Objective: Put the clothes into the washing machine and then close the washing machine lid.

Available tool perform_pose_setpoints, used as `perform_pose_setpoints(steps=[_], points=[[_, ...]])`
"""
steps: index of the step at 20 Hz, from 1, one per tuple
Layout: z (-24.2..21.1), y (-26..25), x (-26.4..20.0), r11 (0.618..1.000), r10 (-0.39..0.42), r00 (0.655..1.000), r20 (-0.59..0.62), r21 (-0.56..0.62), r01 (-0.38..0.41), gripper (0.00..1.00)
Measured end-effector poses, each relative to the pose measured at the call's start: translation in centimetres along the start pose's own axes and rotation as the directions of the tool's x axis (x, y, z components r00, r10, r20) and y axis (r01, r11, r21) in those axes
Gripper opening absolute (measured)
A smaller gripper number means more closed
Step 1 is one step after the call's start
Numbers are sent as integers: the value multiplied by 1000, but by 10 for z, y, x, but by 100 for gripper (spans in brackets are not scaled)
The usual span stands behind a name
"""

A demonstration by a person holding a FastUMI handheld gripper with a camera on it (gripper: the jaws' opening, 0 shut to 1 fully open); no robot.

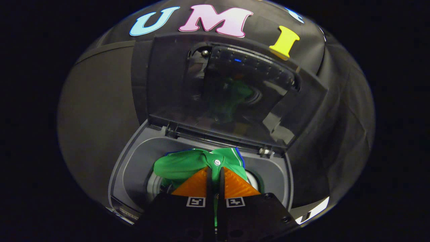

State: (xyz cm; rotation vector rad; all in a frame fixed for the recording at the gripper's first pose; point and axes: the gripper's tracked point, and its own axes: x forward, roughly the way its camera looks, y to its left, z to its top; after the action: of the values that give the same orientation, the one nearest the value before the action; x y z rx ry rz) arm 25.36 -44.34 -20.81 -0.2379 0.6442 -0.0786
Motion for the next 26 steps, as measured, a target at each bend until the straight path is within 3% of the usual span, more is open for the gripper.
perform_pose_setpoints(steps=[9,12,23,24,26], points=[[-43,-11,32,1000,-9,990,-138,22,13,8],[-60,-8,40,1000,21,982,-186,23,-17,8],[-80,-5,54,999,34,967,-252,31,-27,8],[-82,-7,59,1000,26,963,-269,24,-21,11],[-87,-7,63,999,34,959,-282,28,-27,71]])
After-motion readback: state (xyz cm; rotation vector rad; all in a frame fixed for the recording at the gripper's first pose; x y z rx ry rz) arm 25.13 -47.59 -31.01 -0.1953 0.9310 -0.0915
